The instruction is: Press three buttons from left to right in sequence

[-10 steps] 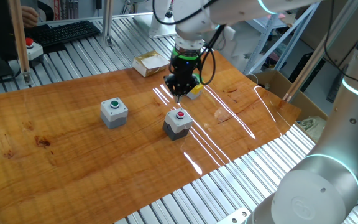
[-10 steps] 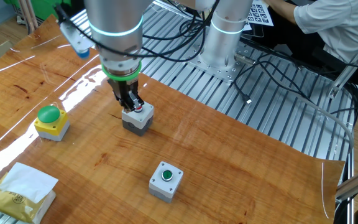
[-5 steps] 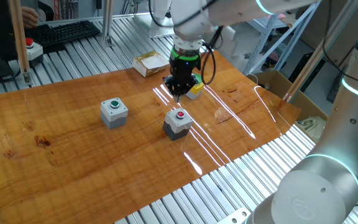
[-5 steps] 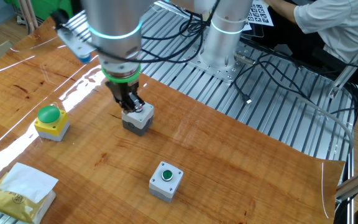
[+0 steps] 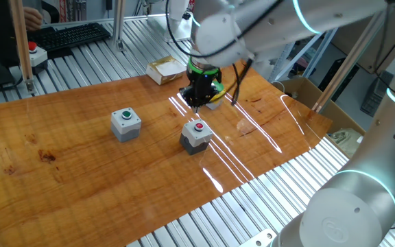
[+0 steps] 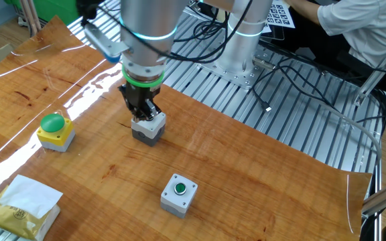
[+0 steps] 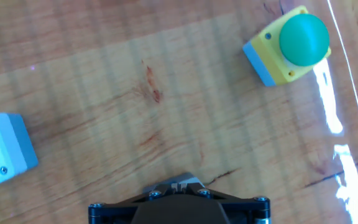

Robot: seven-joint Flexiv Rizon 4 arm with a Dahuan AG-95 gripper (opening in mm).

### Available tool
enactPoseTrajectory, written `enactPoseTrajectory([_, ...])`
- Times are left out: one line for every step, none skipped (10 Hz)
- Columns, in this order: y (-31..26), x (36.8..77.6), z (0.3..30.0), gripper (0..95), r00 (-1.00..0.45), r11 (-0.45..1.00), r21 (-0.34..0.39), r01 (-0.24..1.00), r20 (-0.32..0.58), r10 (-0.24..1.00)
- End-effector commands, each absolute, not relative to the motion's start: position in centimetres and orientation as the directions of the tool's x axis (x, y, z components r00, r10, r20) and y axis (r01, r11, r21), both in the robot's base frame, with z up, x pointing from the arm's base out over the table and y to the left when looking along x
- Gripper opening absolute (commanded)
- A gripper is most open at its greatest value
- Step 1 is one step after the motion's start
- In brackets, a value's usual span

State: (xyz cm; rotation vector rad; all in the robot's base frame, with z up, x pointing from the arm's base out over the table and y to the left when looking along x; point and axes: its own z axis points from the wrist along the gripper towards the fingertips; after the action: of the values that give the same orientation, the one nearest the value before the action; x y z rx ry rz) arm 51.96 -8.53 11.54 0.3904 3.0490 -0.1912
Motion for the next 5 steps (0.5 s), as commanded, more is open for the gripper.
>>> enactPoseTrajectory([-8.5, 52.1, 11.6, 0.0, -0.964, 0.963, -0.066, 0.263, -0.046, 0.26])
enactPoseTrajectory([-8.3, 52.1, 11.6, 0.0, -0.964, 0.963, -0.041, 0.265, -0.034, 0.263])
enactPoseTrajectory([-7.4, 52.0, 11.9, 0.0, -0.964, 0.963, -0.051, 0.265, -0.03, 0.264])
enactPoseTrajectory([-5.9, 51.8, 12.3, 0.0, -0.957, 0.956, -0.051, 0.288, -0.027, 0.287])
enactPoseTrajectory([-4.5, 51.7, 12.4, 0.0, -0.953, 0.952, -0.047, 0.301, -0.024, 0.301])
